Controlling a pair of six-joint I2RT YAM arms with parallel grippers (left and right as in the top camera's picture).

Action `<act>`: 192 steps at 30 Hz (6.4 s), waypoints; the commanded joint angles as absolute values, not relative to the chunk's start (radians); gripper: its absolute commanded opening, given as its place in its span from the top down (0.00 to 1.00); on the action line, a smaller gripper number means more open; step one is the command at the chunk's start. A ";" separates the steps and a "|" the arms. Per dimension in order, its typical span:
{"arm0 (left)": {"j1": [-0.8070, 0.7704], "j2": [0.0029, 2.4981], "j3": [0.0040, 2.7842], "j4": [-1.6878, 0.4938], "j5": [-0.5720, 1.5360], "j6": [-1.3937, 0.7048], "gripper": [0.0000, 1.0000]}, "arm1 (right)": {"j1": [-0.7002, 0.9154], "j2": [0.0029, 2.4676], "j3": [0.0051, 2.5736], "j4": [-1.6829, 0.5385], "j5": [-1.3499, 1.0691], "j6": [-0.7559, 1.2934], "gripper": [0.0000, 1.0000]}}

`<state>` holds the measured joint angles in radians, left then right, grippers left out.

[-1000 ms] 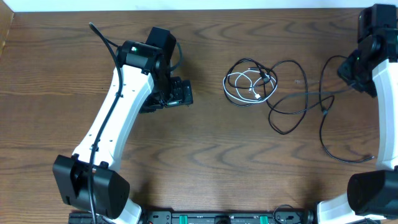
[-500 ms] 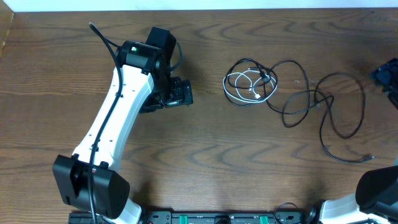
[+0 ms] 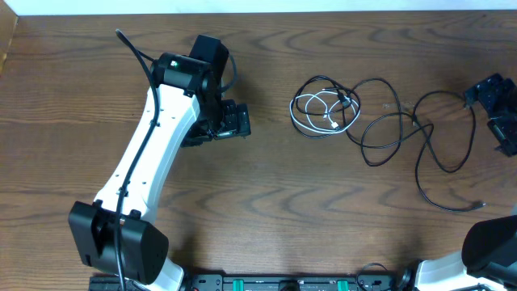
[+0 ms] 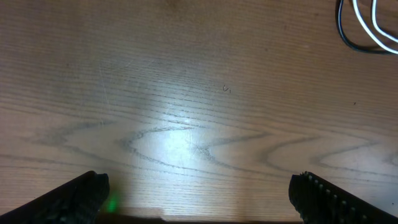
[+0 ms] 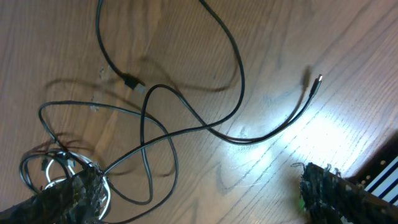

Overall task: Untangle cables
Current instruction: 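Move the left gripper over the central cable coil and grasp a strand, then lift the grasped black cable up out of the coil with the left gripper, then swing the left gripper to the upper left, pulling the black cable out, then return the left gripper to the coil and grasp the black cable again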

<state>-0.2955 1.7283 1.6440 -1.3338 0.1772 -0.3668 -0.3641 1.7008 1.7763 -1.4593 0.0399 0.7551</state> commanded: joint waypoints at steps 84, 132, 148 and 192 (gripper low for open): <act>-0.869 2.247 1.639 -0.353 0.245 -1.400 0.50 | -0.363 1.700 1.772 -1.459 0.023 0.770 0.01; -0.237 1.280 1.719 -0.852 -0.065 -0.677 0.92 | -0.363 1.700 1.772 -1.459 0.023 0.770 0.01; 0.208 1.485 1.719 -1.205 0.183 -0.602 0.04 | -0.363 1.700 1.772 -1.459 0.023 0.770 0.01; -0.455 2.153 1.696 -0.974 0.249 0.004 0.28 | -0.363 1.700 1.772 -1.459 0.023 0.770 0.01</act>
